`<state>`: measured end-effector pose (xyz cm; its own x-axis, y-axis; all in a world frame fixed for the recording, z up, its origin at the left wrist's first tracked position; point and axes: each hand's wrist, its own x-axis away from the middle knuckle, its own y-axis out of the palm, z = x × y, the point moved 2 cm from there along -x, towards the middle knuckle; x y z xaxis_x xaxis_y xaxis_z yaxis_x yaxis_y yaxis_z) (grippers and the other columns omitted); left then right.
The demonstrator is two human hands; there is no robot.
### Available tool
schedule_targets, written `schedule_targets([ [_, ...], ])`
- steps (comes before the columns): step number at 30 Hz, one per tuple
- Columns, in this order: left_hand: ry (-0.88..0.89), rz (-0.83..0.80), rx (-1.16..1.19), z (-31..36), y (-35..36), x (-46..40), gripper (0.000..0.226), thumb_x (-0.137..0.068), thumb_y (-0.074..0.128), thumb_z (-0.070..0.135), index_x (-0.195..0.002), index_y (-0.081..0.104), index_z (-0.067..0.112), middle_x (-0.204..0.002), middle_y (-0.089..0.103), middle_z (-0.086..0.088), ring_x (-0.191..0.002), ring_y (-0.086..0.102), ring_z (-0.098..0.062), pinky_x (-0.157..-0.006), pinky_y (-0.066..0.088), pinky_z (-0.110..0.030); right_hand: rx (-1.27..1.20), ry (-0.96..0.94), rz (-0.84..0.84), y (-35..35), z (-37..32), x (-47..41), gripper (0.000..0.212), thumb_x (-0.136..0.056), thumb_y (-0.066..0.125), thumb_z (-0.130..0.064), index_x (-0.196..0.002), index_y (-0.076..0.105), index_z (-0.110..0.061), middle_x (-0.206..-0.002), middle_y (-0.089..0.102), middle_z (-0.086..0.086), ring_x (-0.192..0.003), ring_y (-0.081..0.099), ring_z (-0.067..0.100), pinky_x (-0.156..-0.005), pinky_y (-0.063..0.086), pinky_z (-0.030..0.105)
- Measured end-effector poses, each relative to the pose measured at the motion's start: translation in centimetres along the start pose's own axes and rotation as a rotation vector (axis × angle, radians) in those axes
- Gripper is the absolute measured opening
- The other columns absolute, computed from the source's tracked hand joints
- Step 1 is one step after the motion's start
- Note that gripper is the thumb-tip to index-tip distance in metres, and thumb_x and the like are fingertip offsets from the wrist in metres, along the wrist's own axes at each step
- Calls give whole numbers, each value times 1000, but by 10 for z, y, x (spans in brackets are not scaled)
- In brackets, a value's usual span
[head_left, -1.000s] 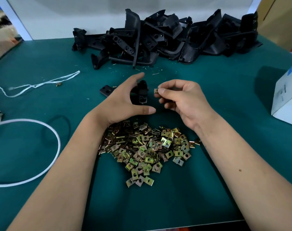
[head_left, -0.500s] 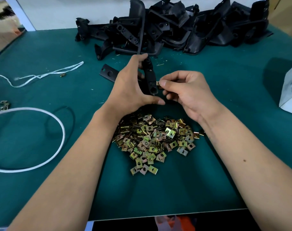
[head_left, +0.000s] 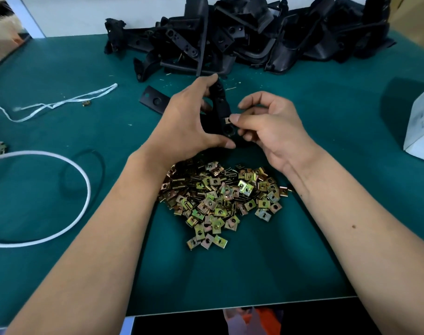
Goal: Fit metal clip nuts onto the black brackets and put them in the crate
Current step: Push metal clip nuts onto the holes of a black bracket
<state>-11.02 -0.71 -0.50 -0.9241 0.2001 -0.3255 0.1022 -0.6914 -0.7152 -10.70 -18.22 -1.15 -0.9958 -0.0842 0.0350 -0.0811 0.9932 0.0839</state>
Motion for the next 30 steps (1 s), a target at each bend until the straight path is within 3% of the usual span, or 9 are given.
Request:
schedule_targets([
  [4, -6, 64, -13, 4, 3, 1, 129, -45, 100, 50, -152, 39, 14, -137, 55, 2, -113, 60, -13, -99, 47, -22, 55, -17, -35, -1, 1, -1, 24, -82, 78, 5, -88, 63, -13, -65, 64, 2, -52, 56, 10, -47, 40, 21],
  [8, 10, 134, -67, 6, 7, 1, 128, -43, 101, 51, -149, 40, 14, -139, 57, -2, -123, 58, -21, -105, 48, -31, 173, -115, -35, -3, 2, -4, 23, -82, 80, 2, -88, 65, -15, -62, 66, -2, -50, 59, 11, -46, 42, 20],
  [12, -1, 160, -68, 0, 4, -1, 124, -45, 100, 52, -148, 42, 14, -134, 58, -1, -119, 59, -19, -99, 46, -26, 248, -145, -46, -3, 1, -5, 30, -84, 83, -8, -105, 62, -12, -73, 75, 3, -54, 66, 14, -46, 46, 23],
  [15, -69, 235, -129, -11, -7, -4, 122, -48, 100, 49, -148, 40, 14, -139, 57, -3, -123, 58, -22, -105, 49, -37, 550, -221, -5, -5, 0, -4, 27, -84, 85, -27, -100, 63, -24, -82, 74, -3, -65, 68, 6, -56, 51, 24],
  [18, -172, 319, -121, -27, -20, -5, 124, -48, 100, 49, -149, 39, 11, -141, 57, -6, -125, 59, -25, -106, 50, -42, 873, -301, -326, 9, -2, 5, 15, -83, 83, -42, -84, 72, -32, -77, 70, -16, -70, 63, -4, -66, 46, 19],
  [20, -210, 334, -88, -32, -22, -3, 124, -48, 99, 50, -150, 39, 11, -138, 57, -4, -121, 59, -22, -105, 51, -37, 1046, -311, -513, 19, -3, 11, 19, -80, 83, -51, -83, 74, -34, -73, 69, -20, -67, 61, -7, -60, 42, 14],
  [23, -214, 300, -62, -33, -18, -2, 126, -46, 96, 56, -150, 39, 13, -132, 57, 2, -110, 59, -14, -95, 48, -24, 1023, -265, -613, 18, -8, 12, 13, -80, 86, -40, -81, 75, -33, -71, 68, -24, -63, 59, -8, -57, 42, 10],
  [26, -200, 268, -56, -31, -15, -2, 128, -45, 96, 57, -151, 39, 14, -128, 54, 6, -104, 59, -10, -89, 44, -20, 983, -242, -584, 11, -9, 9, 9, -84, 84, -30, -82, 76, -31, -74, 70, -23, -68, 62, -5, -62, 45, 11],
  [30, -167, 244, -49, -27, -12, -1, 124, -49, 99, 51, -151, 38, 15, -131, 55, 2, -104, 61, -12, -88, 46, -22, 942, -257, -399, -1, -7, 0, 6, -90, 78, -28, -86, 73, -30, -82, 71, -15, -76, 63, -5, -69, 47, 13],
])
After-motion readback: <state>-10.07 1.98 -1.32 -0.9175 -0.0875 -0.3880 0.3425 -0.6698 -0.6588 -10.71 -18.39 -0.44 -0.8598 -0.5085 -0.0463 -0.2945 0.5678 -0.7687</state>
